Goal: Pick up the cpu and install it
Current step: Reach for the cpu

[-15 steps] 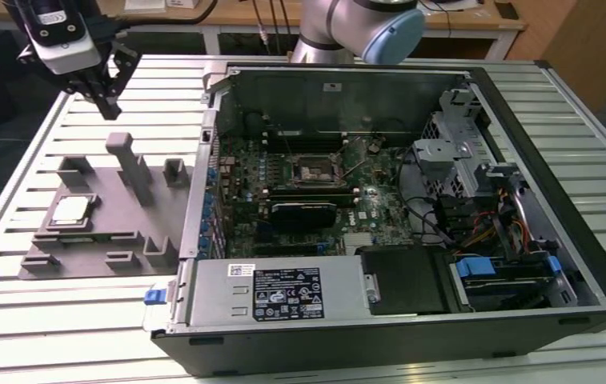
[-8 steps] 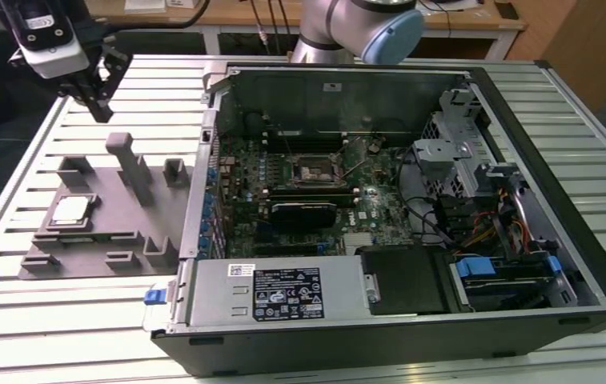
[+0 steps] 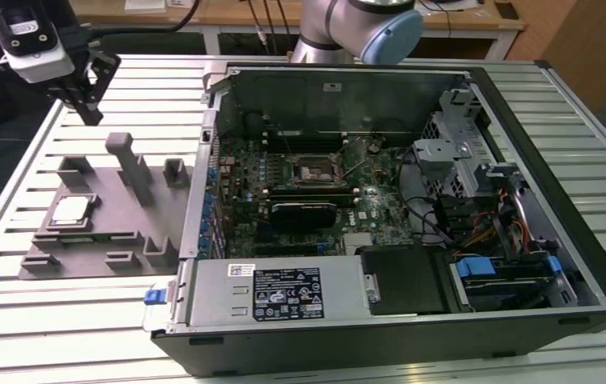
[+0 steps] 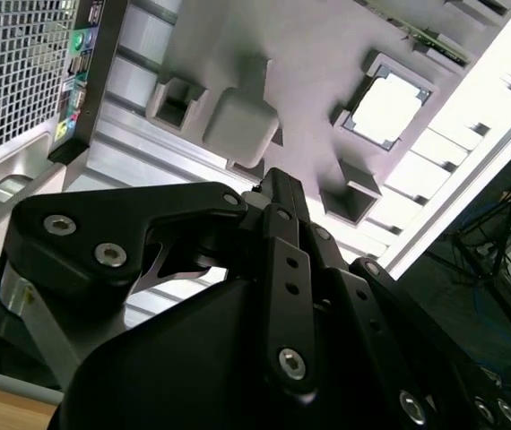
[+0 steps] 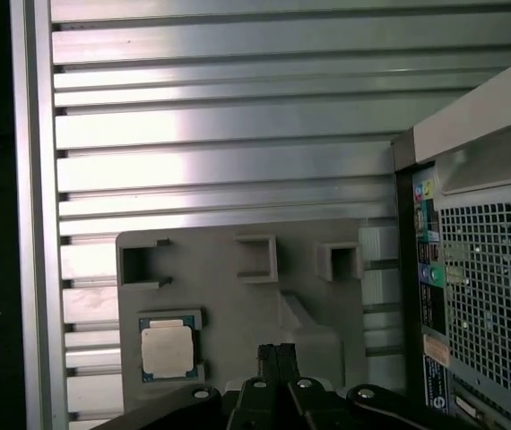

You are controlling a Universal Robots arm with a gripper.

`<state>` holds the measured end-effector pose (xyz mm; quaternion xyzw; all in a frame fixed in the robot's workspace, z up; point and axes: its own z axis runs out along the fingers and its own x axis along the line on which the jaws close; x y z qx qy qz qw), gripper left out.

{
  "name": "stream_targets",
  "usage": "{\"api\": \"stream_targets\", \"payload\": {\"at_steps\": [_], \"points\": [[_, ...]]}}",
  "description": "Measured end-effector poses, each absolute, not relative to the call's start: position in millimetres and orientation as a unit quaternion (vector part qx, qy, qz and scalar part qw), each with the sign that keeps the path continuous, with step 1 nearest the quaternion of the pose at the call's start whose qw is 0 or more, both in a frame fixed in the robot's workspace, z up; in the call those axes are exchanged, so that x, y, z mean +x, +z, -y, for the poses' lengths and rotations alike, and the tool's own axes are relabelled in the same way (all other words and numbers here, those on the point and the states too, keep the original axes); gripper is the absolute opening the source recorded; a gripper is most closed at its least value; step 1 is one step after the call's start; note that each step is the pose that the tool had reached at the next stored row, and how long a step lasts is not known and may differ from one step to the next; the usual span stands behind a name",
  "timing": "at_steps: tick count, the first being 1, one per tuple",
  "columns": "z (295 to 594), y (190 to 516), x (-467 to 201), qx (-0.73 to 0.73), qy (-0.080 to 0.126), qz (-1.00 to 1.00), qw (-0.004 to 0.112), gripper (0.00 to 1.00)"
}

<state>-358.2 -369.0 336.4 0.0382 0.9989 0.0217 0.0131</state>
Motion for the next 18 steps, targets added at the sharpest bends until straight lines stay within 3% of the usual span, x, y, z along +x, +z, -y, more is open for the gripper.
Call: {"api": "stream_targets", "payload": {"at_steps": [18], "points": [[374.6,317.1,-388.3,0.038,0.022,-0.999,0.013,0.11]]}}
